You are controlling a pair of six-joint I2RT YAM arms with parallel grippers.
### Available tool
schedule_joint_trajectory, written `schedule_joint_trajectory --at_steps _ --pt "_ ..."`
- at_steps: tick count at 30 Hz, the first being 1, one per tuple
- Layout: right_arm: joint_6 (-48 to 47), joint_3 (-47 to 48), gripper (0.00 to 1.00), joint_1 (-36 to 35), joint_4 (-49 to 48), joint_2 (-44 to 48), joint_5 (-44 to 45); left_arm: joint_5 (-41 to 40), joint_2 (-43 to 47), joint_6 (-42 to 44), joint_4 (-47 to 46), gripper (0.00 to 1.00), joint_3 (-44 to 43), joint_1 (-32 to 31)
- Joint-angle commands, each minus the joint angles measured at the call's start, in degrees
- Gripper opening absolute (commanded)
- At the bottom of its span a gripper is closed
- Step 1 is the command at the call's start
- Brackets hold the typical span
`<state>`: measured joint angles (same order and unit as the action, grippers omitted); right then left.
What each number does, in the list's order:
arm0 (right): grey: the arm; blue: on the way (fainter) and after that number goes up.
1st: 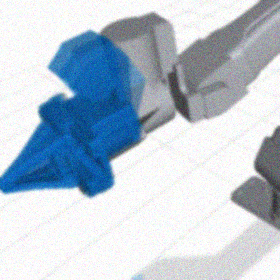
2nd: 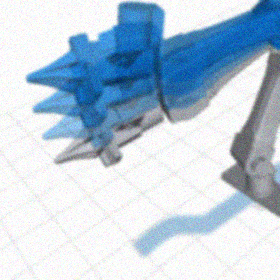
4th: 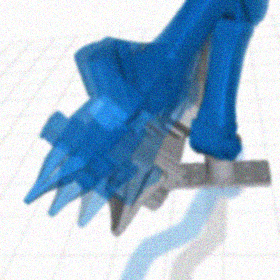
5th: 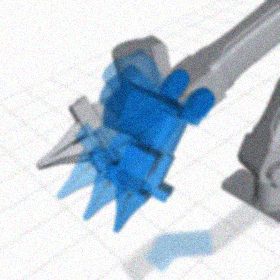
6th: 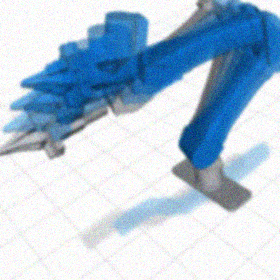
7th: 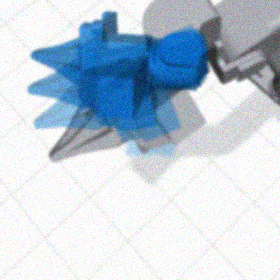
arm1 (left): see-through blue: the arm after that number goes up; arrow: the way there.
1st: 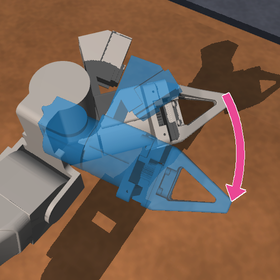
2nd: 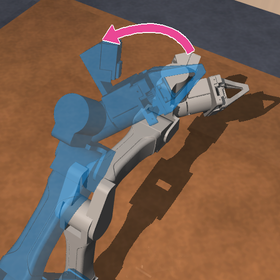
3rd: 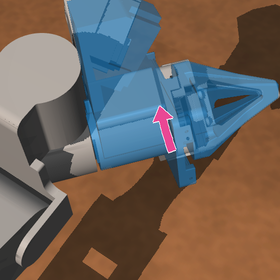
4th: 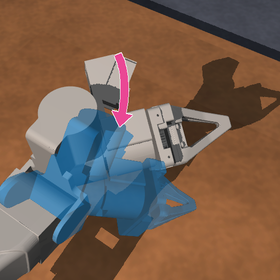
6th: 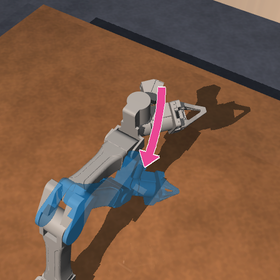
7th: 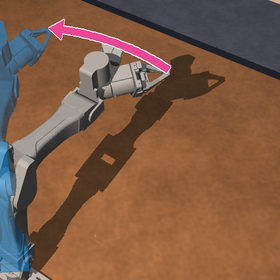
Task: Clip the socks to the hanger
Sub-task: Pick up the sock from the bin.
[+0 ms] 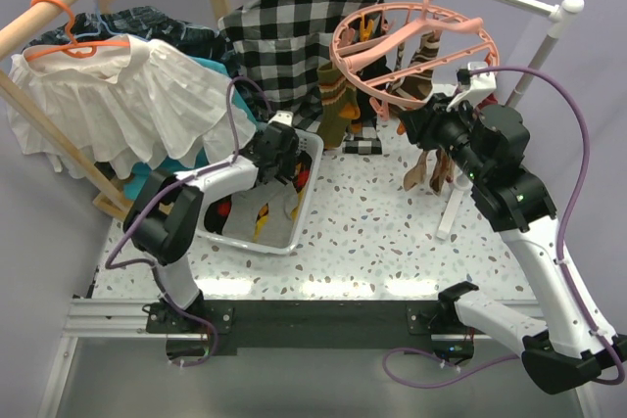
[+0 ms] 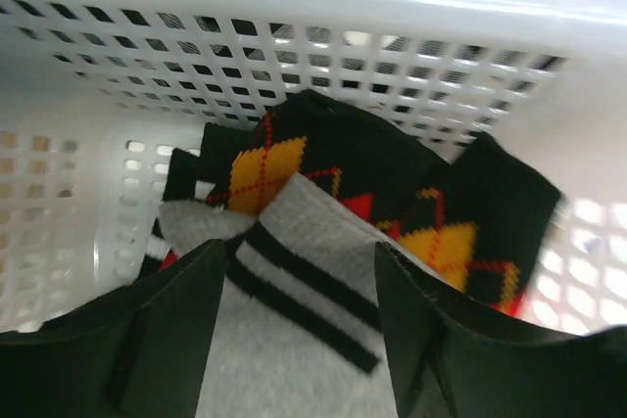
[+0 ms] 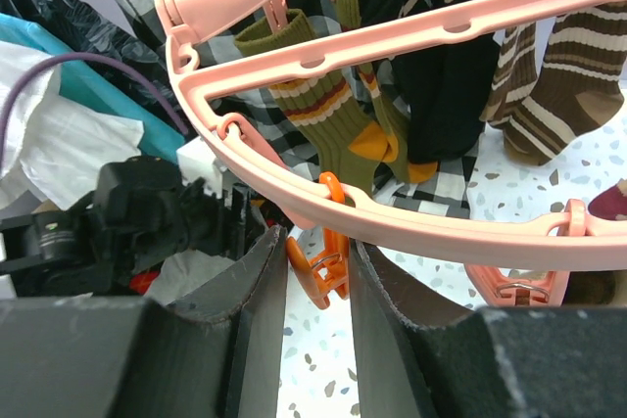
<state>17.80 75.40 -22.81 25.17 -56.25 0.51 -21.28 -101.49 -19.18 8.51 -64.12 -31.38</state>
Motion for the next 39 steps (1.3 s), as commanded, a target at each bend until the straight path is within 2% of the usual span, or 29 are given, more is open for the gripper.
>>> schedule_joint_trajectory --at_steps 1,3,6,7,10,14,16,19,21,27,29,32,35,36,39 --pt "-1.3 -0.6 0.00 0.1 -2.5 0.4 0.6 -1.1 -4.2 -3.1 -0.8 0.62 -3.0 1.3" --pt "-1.5 -0.7 0.00 0.1 -2.5 0.4 0.8 -0.9 -5.4 -3.3 -1.4 0.57 -2.9 1.4" --pt "-1.7 -0.8 0.00 0.1 -2.5 0.5 1.0 -0.3 -6.5 -4.1 -0.6 0.43 -2.7 1.5" --pt "-1.8 -0.8 0.00 0.1 -2.5 0.5 1.0 -0.2 -6.2 -4.4 -0.4 0.32 -2.4 1.5" --pt "-2.1 -0.8 0.00 0.1 -2.5 0.5 1.2 -0.1 -3.3 -4.8 -0.5 0.16 -0.7 1.4" --pt "-2.2 -0.8 0.00 0.1 -2.5 0.5 1.4 -0.3 1.9 -5.2 0.2 0.16 1.3 1.4" --pt "-2.2 -0.9 0.00 0.0 -2.6 0.4 1.3 0.4 4.3 -5.3 -0.1 0.27 2.7 1.4" --pt "-2.2 -1.0 0.00 0.0 -2.8 0.4 1.2 1.9 4.9 -5.8 0.4 0.36 3.6 1.4" --pt "-2.1 -1.0 0.00 0.1 -2.9 0.3 1.0 2.3 4.7 -6.2 0.9 0.39 4.1 1.4" --pt "-1.8 -1.0 0.00 0.1 -2.9 0.2 0.7 2.9 2.8 -6.8 0.3 0.39 4.5 1.3" --pt "-1.7 -1.0 0.00 0.1 -2.8 0.3 0.7 2.8 2.2 -6.7 0.2 0.36 4.3 1.3" --pt "-1.7 -1.0 0.00 0.0 -2.8 0.5 0.6 2.6 1.2 -6.7 0.8 0.26 3.3 1.4" --pt "-1.7 -1.0 0.00 0.0 -2.8 0.6 0.8 2.7 2.3 -6.7 1.2 0.09 3.3 1.3" --pt "-1.7 -1.0 0.00 0.0 -2.8 0.6 0.9 2.6 3.6 -6.7 1.2 0.00 3.6 1.4" --pt "-1.8 -0.9 0.00 0.0 -2.8 0.8 1.0 1.9 6.4 -6.7 1.9 0.00 4.2 1.3"
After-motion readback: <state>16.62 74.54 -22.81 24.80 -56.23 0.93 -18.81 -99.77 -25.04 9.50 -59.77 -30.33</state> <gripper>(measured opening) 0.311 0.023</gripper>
